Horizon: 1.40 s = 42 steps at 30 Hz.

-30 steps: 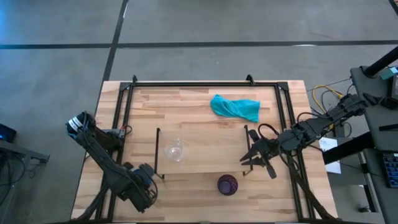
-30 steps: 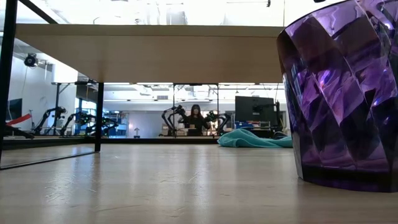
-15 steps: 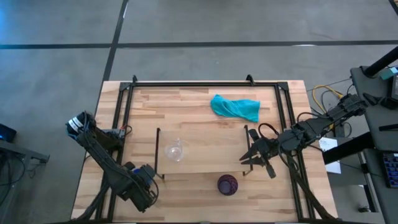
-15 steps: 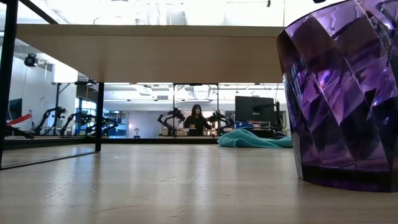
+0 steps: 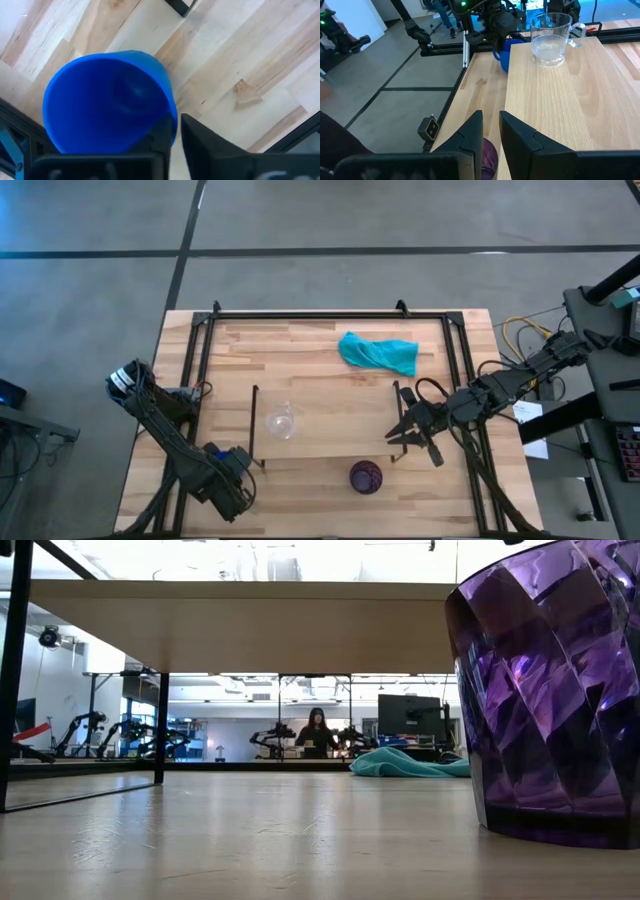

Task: Stack small to large cups/mugs on shelf
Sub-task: Put the blue mug on the shelf

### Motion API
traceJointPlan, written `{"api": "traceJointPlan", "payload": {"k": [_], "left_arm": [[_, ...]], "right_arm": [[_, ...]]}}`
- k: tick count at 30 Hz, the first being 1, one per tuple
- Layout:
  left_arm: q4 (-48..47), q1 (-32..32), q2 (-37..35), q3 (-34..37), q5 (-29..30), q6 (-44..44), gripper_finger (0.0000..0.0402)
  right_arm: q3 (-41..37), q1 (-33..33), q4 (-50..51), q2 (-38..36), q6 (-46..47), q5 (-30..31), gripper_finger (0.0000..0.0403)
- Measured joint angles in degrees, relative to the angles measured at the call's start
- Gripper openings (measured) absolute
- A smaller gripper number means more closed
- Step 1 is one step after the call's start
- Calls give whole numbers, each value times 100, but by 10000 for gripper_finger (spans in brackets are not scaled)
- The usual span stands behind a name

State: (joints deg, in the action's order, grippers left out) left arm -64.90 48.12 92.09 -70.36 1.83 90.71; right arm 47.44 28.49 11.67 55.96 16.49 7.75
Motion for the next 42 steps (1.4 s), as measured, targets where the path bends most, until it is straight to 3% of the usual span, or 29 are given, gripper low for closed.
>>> {"api": "traceJointPlan", "payload": {"k": [2,12,20,23,28,31,42], "left_arm": [[4,0,0,-1,-63,1,7],[-76,-1,-132,-445,-693,-434,1],[-657,-4,-300,-1638,-546,-552,0],[-687,-2,-310,-2197,-245,-792,0],[-740,-39,-310,-3116,1036,-1234,0],[-826,-188,-288,-3494,1509,-1532,0],[-764,-1145,71,-4420,1458,-3701,0]], "right_arm": [[0,-2,1,0,0,0,59],[0,0,2,0,0,2,59],[0,-2,2,0,0,2,59],[0,-2,2,0,0,4,59],[0,-2,2,0,-2,58,59],[0,-2,-1,0,-4,151,59],[0,-2,-21,0,0,153,59]]}}
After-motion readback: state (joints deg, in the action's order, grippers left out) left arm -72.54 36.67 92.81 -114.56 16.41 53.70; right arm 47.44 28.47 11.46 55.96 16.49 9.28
